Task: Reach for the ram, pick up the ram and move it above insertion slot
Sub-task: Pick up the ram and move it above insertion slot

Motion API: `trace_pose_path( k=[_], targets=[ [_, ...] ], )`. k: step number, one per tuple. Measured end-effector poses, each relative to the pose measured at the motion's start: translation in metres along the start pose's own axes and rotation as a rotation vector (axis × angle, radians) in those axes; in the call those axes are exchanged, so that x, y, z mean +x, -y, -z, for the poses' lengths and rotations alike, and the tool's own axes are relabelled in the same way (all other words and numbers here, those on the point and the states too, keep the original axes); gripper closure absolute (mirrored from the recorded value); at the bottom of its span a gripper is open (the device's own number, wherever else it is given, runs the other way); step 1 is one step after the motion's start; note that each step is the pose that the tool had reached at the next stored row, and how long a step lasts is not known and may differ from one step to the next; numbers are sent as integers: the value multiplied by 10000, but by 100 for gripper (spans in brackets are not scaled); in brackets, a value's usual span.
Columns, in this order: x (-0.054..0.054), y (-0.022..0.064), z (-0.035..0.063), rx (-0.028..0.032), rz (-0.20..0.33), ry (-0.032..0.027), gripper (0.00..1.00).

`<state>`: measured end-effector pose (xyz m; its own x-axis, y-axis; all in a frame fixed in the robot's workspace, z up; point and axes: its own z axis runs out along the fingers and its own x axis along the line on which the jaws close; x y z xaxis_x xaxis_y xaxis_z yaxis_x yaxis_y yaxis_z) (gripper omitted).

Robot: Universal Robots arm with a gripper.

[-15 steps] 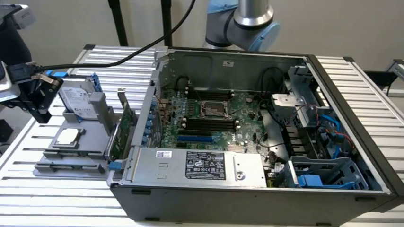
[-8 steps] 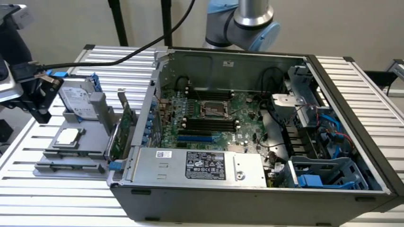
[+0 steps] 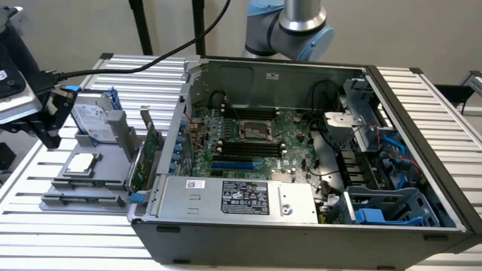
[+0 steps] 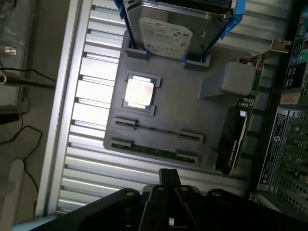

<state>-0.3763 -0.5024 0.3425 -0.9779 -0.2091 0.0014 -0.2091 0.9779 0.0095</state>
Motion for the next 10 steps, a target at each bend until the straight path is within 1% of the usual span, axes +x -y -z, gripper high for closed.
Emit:
trace_pose_path(
  k=[10],
  targets=[
    [0,1,-34,3,1810,-17,89]
  ],
)
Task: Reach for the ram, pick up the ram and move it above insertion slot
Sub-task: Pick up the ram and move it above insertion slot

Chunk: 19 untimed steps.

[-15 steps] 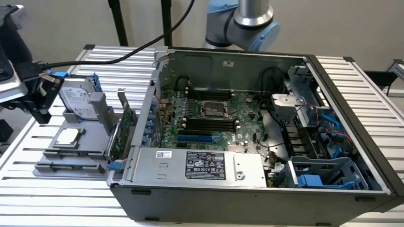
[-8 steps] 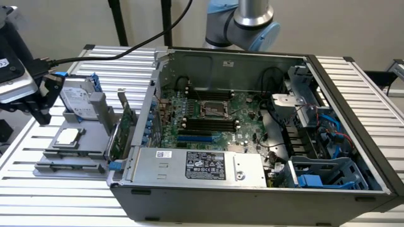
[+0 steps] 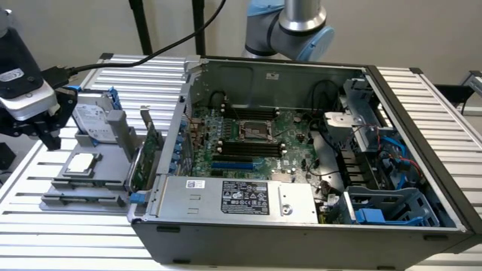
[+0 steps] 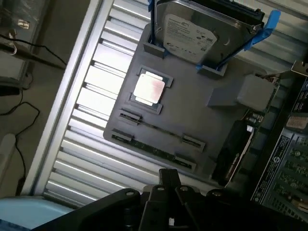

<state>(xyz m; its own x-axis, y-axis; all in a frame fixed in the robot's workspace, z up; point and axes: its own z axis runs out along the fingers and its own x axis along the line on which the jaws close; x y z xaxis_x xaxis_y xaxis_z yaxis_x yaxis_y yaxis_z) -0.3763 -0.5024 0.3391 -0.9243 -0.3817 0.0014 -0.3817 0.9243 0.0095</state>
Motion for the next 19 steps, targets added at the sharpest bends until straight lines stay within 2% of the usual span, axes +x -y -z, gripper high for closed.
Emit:
trace_pose_path(
  k=[19],
  targets=[
    [0,1,-137,4,3461,-33,89]
  ],
)
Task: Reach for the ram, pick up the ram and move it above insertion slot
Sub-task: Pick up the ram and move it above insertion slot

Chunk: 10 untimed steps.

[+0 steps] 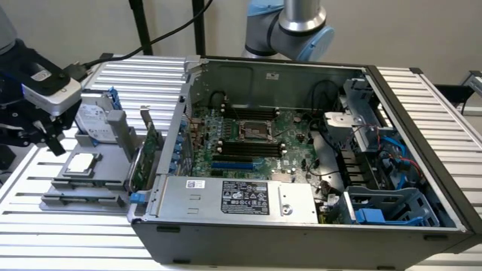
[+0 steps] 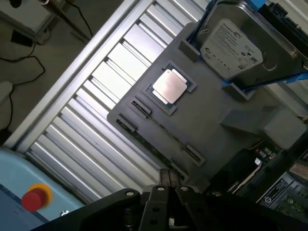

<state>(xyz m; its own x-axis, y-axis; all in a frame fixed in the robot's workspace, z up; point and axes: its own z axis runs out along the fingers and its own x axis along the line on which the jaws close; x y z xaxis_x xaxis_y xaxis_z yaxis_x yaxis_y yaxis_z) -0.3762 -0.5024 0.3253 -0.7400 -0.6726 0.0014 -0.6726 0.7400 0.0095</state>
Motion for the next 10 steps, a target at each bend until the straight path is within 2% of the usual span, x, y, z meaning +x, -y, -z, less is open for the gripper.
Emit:
trace_pose_path(
  k=[10],
  targets=[
    [0,0,-83,3,1813,-17,89]
  ],
)
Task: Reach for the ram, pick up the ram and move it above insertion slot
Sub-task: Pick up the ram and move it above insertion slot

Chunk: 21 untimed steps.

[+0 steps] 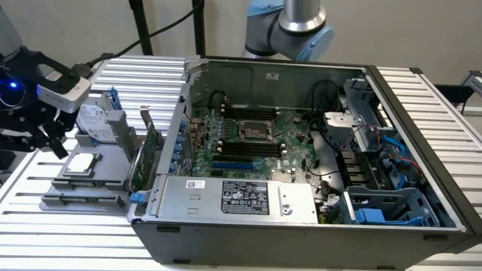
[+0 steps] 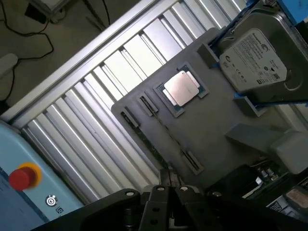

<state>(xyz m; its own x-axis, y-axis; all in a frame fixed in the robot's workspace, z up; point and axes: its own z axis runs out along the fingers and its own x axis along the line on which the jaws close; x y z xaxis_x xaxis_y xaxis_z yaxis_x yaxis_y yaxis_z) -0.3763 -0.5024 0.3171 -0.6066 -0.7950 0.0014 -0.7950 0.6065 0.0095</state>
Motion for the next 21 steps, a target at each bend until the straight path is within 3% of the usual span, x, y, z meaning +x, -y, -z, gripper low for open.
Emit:
trace_pose_path(
  k=[21],
  targets=[
    [0,1,-135,5,3826,-37,89]
  ],
)
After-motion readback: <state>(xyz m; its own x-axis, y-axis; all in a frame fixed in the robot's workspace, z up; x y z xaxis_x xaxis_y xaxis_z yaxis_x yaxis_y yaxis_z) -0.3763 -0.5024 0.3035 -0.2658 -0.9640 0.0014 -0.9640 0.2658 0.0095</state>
